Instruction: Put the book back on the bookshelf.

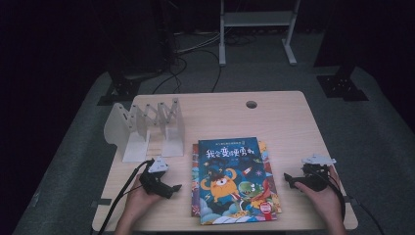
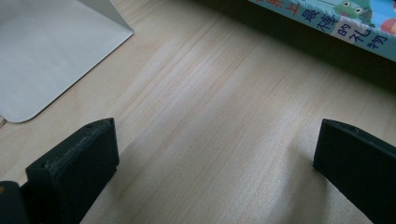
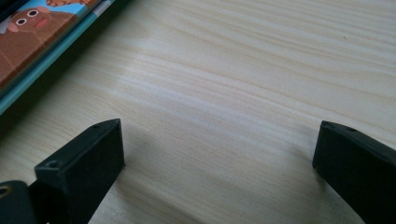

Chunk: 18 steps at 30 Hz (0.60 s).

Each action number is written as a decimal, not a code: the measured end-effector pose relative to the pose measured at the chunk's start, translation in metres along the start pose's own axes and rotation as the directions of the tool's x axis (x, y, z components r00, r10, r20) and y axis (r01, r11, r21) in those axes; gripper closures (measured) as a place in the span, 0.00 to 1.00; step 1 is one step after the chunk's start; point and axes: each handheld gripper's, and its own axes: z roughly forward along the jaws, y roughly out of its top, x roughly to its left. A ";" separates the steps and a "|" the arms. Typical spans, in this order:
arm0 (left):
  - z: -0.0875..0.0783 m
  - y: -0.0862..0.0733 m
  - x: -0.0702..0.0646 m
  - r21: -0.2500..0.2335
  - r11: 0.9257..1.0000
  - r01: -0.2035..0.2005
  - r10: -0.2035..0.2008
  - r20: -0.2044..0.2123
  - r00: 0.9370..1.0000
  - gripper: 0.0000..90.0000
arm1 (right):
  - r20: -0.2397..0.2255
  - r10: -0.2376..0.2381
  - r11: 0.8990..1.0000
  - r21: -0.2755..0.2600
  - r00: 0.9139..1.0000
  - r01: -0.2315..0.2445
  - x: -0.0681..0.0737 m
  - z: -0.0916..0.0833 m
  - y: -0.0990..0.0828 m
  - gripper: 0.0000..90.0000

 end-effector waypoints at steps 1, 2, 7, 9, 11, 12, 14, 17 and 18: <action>0.000 0.000 0.000 0.000 1.000 0.000 0.000 0.000 1.000 0.00 | 0.000 0.000 1.000 0.000 1.000 0.000 0.000 0.000 0.000 0.02; 0.000 0.000 0.000 0.000 1.000 0.000 0.000 0.000 1.000 0.00 | 0.000 0.000 1.000 0.000 1.000 0.000 0.000 0.000 0.000 0.02; 0.000 0.000 0.000 0.000 1.000 0.000 0.000 0.000 1.000 0.00 | 0.001 0.000 1.000 -0.001 1.000 0.000 0.000 0.000 0.001 0.02; 0.000 0.000 0.000 0.000 1.000 0.000 0.000 0.000 1.000 0.00 | 0.000 0.001 1.000 -0.008 1.000 -0.001 0.000 0.000 0.000 0.07; 0.000 0.000 0.000 0.000 1.000 -0.001 0.001 0.000 1.000 0.00 | 0.000 -0.003 1.000 -0.025 1.000 0.003 0.000 -0.002 0.000 0.14; 0.000 0.000 0.000 0.001 1.000 -0.002 0.002 0.001 1.000 0.00 | -0.002 0.000 1.000 -0.025 1.000 0.000 0.000 -0.003 0.000 0.17; 0.000 0.000 0.000 0.000 1.000 -0.003 0.003 0.003 1.000 0.00 | 0.008 0.008 1.000 -0.018 1.000 -0.008 0.001 -0.004 0.001 0.24; 0.000 0.000 0.000 0.000 1.000 -0.004 0.004 0.004 1.000 0.00 | 0.004 0.011 1.000 -0.023 1.000 -0.011 0.002 -0.007 0.005 0.27; 0.000 0.000 0.000 0.000 1.000 -0.004 0.004 0.005 1.000 0.00 | -0.004 0.016 0.999 -0.029 1.000 -0.016 0.003 -0.010 0.008 0.27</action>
